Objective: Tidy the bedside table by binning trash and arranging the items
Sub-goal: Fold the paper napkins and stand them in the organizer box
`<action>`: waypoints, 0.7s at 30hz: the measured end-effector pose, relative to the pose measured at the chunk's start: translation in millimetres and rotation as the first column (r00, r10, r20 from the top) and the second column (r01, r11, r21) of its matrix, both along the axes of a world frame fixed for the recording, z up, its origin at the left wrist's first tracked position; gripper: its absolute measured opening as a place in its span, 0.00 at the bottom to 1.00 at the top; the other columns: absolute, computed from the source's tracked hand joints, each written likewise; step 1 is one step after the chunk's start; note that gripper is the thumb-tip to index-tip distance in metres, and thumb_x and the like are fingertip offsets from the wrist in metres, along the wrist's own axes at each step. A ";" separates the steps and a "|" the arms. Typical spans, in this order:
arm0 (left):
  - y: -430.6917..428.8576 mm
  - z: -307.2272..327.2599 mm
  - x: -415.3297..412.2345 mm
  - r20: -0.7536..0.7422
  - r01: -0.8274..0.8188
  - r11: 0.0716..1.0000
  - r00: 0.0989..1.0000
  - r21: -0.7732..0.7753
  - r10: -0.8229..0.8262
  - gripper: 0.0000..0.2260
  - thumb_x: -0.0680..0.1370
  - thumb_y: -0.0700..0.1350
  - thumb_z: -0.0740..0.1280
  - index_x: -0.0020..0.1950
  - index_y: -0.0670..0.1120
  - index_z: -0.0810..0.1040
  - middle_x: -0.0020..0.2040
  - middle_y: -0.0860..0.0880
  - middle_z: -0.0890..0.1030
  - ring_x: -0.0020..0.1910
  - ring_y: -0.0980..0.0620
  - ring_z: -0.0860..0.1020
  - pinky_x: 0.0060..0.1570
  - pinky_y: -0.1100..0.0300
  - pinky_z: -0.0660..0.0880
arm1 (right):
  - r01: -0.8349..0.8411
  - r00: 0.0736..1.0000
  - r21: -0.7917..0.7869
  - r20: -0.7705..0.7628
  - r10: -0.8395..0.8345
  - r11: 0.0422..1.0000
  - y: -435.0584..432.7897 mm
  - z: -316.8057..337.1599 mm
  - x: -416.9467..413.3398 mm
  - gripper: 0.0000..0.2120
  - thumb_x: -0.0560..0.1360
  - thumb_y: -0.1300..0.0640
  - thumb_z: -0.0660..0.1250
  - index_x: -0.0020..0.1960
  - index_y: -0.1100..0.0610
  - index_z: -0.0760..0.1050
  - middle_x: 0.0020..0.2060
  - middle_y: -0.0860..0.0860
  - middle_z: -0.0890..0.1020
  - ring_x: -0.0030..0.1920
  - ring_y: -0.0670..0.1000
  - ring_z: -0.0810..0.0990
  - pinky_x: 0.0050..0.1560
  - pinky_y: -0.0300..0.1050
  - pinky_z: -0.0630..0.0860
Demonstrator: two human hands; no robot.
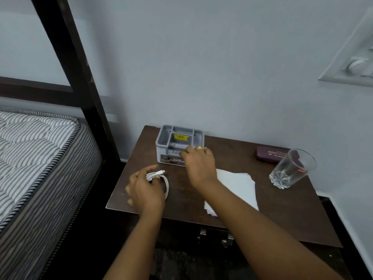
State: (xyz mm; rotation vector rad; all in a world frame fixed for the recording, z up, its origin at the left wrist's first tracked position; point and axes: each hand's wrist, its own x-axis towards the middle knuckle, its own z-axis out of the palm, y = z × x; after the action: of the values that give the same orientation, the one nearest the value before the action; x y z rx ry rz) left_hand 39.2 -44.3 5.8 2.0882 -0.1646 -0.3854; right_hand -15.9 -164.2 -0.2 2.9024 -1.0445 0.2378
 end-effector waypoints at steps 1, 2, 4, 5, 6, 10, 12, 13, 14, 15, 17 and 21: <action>-0.2 0.5 -1.8 0.002 0.003 1.000 1.000 0.004 -0.003 0.10 0.76 0.42 0.66 0.52 0.56 0.79 0.65 0.51 0.72 0.66 0.45 0.66 0.64 0.47 0.61 | -0.001 1.000 0.020 -0.007 0.001 1.000 3.8 0.1 -2.4 0.20 0.75 0.65 0.60 0.65 0.54 0.71 0.64 0.55 0.74 0.64 0.59 0.71 0.65 0.55 0.64; -0.2 0.2 -3.4 0.008 0.009 1.000 1.000 0.009 -0.009 0.10 0.76 0.42 0.66 0.53 0.56 0.80 0.65 0.51 0.72 0.67 0.45 0.66 0.64 0.47 0.61 | -0.001 1.000 0.042 -0.002 0.001 0.999 7.5 0.9 -5.2 0.21 0.76 0.65 0.59 0.68 0.53 0.68 0.69 0.55 0.69 0.69 0.59 0.66 0.69 0.58 0.60; 0.2 -4.5 -4.2 0.041 0.043 0.999 0.998 -0.030 -0.042 0.10 0.76 0.42 0.66 0.52 0.55 0.80 0.63 0.50 0.73 0.65 0.45 0.68 0.64 0.47 0.63 | 0.005 0.996 0.050 0.089 -0.010 0.999 17.8 3.5 -17.4 0.23 0.77 0.65 0.59 0.70 0.51 0.65 0.74 0.53 0.62 0.74 0.59 0.57 0.73 0.61 0.54; -0.1 -7.8 -3.6 0.056 0.082 0.992 0.995 -0.094 -0.077 0.10 0.75 0.41 0.65 0.51 0.56 0.80 0.61 0.50 0.75 0.63 0.45 0.71 0.64 0.48 0.66 | 0.020 0.985 0.042 0.170 -0.026 0.999 24.2 2.8 -26.9 0.24 0.76 0.65 0.60 0.70 0.51 0.65 0.74 0.52 0.63 0.75 0.58 0.57 0.73 0.60 0.55; -0.5 -10.5 -3.2 0.063 0.123 0.977 0.992 -0.175 -0.113 0.10 0.75 0.41 0.65 0.49 0.56 0.79 0.59 0.49 0.77 0.59 0.47 0.74 0.62 0.48 0.70 | 0.045 0.964 0.056 0.258 -0.058 0.997 30.2 0.6 -39.2 0.24 0.75 0.66 0.61 0.69 0.51 0.67 0.73 0.51 0.65 0.74 0.57 0.59 0.73 0.57 0.58; -4.8 -20.0 -8.8 -0.047 0.275 0.925 0.954 -0.263 -0.296 0.07 0.77 0.37 0.64 0.49 0.47 0.80 0.40 0.48 0.80 0.36 0.52 0.76 0.42 0.55 0.75 | 0.175 0.811 0.412 0.454 -0.368 0.894 37.8 -12.6 -105.4 0.14 0.76 0.65 0.62 0.59 0.56 0.77 0.61 0.52 0.77 0.61 0.52 0.74 0.57 0.34 0.64; -10.7 -23.2 -19.3 -0.170 0.402 0.892 0.883 -0.205 -0.437 0.06 0.77 0.36 0.62 0.49 0.43 0.78 0.37 0.49 0.79 0.29 0.56 0.77 0.34 0.60 0.76 | 0.235 0.785 0.415 0.453 -0.423 0.879 36.1 -15.8 -132.3 0.09 0.75 0.64 0.65 0.53 0.57 0.80 0.53 0.52 0.80 0.52 0.51 0.78 0.50 0.32 0.63; -14.0 -24.0 -26.1 -0.229 0.468 0.865 0.836 -0.178 -0.499 0.07 0.78 0.35 0.61 0.48 0.44 0.77 0.36 0.49 0.79 0.26 0.58 0.77 0.29 0.65 0.75 | 0.244 0.788 0.421 0.439 -0.432 0.873 36.5 -17.2 -141.1 0.08 0.74 0.64 0.66 0.51 0.57 0.81 0.50 0.52 0.81 0.49 0.51 0.78 0.47 0.30 0.64; -17.3 -25.7 -32.2 -0.281 0.524 0.838 0.790 -0.150 -0.545 0.08 0.78 0.34 0.60 0.47 0.44 0.76 0.36 0.49 0.78 0.24 0.58 0.77 0.25 0.68 0.74 | 0.226 0.803 0.448 0.417 -0.426 0.865 39.0 -17.5 -146.7 0.07 0.73 0.63 0.68 0.49 0.57 0.81 0.49 0.51 0.81 0.47 0.51 0.79 0.47 0.30 0.66; -20.9 -27.7 -38.2 -0.327 0.566 0.815 0.752 -0.123 -0.572 0.09 0.79 0.33 0.59 0.45 0.43 0.76 0.36 0.48 0.78 0.24 0.58 0.77 0.23 0.68 0.73 | 0.186 0.826 0.484 0.395 -0.403 0.855 42.8 -18.7 -150.7 0.06 0.73 0.62 0.69 0.49 0.57 0.81 0.48 0.51 0.81 0.47 0.50 0.79 0.49 0.32 0.69; -27.0 -34.5 -47.4 -0.391 0.617 0.784 0.708 -0.061 -0.588 0.11 0.78 0.33 0.59 0.41 0.44 0.76 0.34 0.47 0.78 0.21 0.58 0.76 0.23 0.67 0.74 | 0.132 0.868 0.550 0.337 -0.364 0.824 49.3 -21.9 -154.6 0.08 0.72 0.58 0.70 0.51 0.54 0.80 0.50 0.48 0.80 0.50 0.47 0.77 0.53 0.39 0.73; -31.8 -44.5 -55.8 -0.401 0.609 0.792 0.736 0.041 -0.545 0.12 0.76 0.33 0.63 0.35 0.44 0.76 0.33 0.44 0.79 0.22 0.53 0.77 0.30 0.60 0.78 | 0.088 0.962 0.483 0.184 -0.200 0.871 53.9 -28.2 -149.7 0.13 0.74 0.51 0.66 0.58 0.52 0.76 0.54 0.46 0.78 0.55 0.47 0.74 0.52 0.40 0.71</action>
State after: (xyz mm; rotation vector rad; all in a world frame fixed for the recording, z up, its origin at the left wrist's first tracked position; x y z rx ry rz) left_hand -16.6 -76.1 -38.8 2.0459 -0.5859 -1.2077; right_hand -165.6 -110.3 -28.5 3.2522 -1.5507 0.3645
